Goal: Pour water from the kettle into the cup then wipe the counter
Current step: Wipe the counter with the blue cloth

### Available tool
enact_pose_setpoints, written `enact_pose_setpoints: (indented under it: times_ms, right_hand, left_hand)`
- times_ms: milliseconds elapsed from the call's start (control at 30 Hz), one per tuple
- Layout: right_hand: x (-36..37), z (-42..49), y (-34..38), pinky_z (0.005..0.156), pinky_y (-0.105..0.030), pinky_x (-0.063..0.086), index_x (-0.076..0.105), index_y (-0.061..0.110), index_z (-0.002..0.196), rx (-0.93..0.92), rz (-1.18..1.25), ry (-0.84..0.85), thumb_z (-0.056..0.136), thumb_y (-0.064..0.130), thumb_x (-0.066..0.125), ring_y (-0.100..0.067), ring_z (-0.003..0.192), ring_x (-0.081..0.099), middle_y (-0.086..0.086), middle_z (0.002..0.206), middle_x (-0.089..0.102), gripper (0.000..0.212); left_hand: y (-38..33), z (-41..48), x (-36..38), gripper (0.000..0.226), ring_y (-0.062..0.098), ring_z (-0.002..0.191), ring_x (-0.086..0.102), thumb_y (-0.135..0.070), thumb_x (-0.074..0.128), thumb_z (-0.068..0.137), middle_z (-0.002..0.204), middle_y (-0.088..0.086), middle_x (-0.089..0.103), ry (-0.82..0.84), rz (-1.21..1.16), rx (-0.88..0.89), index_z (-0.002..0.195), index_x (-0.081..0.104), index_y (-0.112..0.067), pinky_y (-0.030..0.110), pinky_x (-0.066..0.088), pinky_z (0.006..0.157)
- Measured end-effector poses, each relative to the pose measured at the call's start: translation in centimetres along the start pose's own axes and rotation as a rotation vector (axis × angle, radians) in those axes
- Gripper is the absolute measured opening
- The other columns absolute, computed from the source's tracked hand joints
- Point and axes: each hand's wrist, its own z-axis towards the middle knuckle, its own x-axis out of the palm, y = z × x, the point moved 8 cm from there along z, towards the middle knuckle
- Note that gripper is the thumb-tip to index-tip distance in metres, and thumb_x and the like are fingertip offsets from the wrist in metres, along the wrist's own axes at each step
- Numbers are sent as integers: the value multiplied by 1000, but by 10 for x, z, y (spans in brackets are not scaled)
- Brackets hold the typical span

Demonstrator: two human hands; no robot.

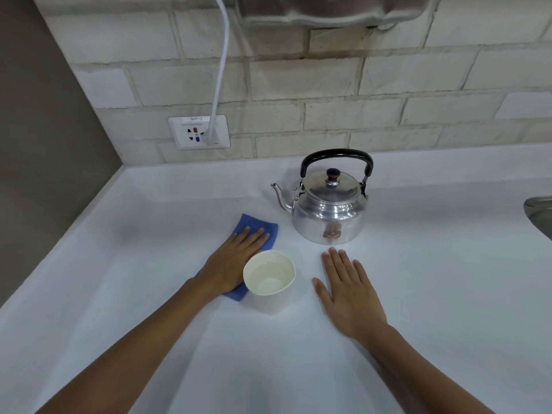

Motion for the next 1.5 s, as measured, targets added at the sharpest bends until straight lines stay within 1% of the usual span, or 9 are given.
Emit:
enact_pose_setpoints:
  times_ms: [133,300,600,833,1100,1200,1367,1433,1500]
  right_hand:
    - [0,0,1,116,-32,-8,-2,17,146,9,-6,1,95,50,13,-14,145,-7,-1,159,-2,63]
    - [-4,0,3,119,-34,-1,4,16,147,12,-24,-12,96,48,17,-16,145,-1,-3,159,4,62]
    - [-1,1,0,120,-35,0,4,15,147,12,-15,19,96,49,17,-16,145,-2,-3,159,3,62]
    - [-1,1,1,121,-37,2,7,14,147,16,-23,24,96,48,17,-18,146,0,-5,159,5,63]
    - [-2,1,1,121,-38,3,8,14,147,8,-20,35,96,48,19,-18,146,1,-5,158,6,62]
    - [-2,1,1,121,-38,3,8,13,147,6,-19,40,96,48,18,-18,146,0,-5,159,6,62]
    - [-3,2,1,120,-38,3,10,13,147,13,-15,35,96,47,20,-18,146,1,-6,158,7,62]
    - [-3,1,1,120,-38,3,10,13,147,17,-13,36,96,47,20,-18,146,2,-6,158,7,62]
    - [-4,2,1,120,-39,4,11,13,147,12,-17,26,96,47,20,-19,146,2,-6,158,8,61]
  left_hand:
    - [35,-25,-15,52,14,144,2,-40,20,96,154,-9,4,-41,-165,-187,144,7,-24,30,7,117]
    - [26,-15,-22,52,28,144,1,-28,20,99,157,6,1,19,-1,-414,145,0,-12,41,8,117]
    - [-11,-144,-11,51,4,138,-11,-38,19,97,154,-12,0,-150,-169,-428,144,0,-27,25,-1,114]
    - [18,-121,-23,51,26,144,2,-30,19,99,157,4,5,-97,-132,-702,145,4,-14,41,6,118]
    - [-66,-174,-6,53,6,139,-13,-45,9,92,150,-17,-7,-153,-169,-405,139,-10,-28,25,-6,114]
    - [-27,-198,-12,53,2,137,-12,-42,18,95,152,-14,-3,-126,-169,-490,142,-2,-27,24,-2,114]
    - [-13,-185,-23,53,23,144,-1,-30,20,98,157,2,1,-91,-101,-727,145,1,-16,38,5,118]
    - [-46,-178,-19,53,26,144,2,-31,20,98,157,4,3,-88,-74,-728,145,2,-14,40,5,117]
    - [-90,-176,-18,53,31,141,20,-33,22,96,153,8,23,-105,-54,-619,143,19,-9,43,21,114]
